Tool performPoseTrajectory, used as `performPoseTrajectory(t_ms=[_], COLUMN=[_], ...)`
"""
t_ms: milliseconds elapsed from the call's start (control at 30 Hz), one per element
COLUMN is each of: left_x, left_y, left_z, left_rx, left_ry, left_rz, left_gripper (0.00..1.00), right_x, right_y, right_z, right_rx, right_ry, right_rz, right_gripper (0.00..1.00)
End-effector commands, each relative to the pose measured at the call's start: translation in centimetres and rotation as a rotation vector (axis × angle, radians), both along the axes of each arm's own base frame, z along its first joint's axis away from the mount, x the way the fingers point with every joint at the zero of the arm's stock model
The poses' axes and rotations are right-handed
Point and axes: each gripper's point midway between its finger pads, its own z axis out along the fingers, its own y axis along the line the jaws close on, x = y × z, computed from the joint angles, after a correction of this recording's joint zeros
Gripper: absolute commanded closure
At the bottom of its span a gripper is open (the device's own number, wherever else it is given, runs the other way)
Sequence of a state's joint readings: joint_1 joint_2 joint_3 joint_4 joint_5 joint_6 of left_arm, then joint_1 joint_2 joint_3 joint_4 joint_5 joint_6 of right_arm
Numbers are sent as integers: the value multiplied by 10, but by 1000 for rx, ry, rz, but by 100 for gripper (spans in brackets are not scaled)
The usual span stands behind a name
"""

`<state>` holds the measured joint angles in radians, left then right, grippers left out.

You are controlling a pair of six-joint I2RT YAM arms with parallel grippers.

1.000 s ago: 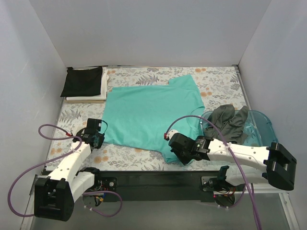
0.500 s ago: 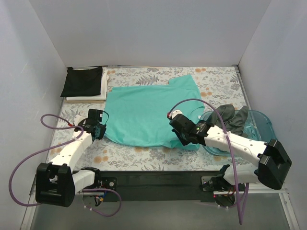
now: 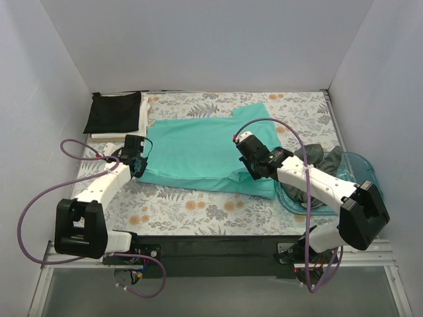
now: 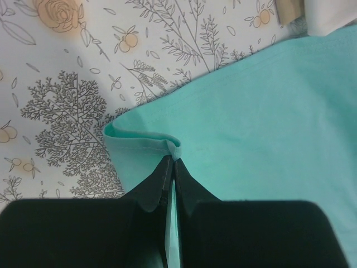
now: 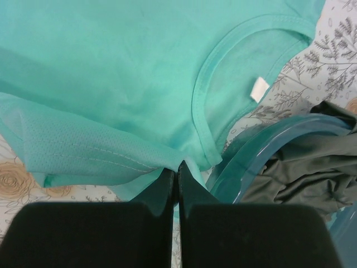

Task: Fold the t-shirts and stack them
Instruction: Fold the tshirt

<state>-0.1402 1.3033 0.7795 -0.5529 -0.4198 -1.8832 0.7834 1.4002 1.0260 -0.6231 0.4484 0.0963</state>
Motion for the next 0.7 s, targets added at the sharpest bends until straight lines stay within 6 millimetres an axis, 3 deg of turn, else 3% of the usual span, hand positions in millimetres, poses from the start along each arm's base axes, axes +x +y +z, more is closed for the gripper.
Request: performPoseTrajectory(t_ms=[0,400,667], left_x=[22,68,75], left_y=[7,2,10], left_z=[16,13,3], left_rx=[48,59,93], left_ry=[-46,-45,-21], left_rz=[10,4,66], left_gripper=[100,100,100], right_x=[34,78,108], right_y=[12,14,16], right_z=[30,30,17], right_rx=[31,36,22], right_ry=[-102,-95,-76], right_rz=[12,-2,-3], right_gripper=[99,99,99])
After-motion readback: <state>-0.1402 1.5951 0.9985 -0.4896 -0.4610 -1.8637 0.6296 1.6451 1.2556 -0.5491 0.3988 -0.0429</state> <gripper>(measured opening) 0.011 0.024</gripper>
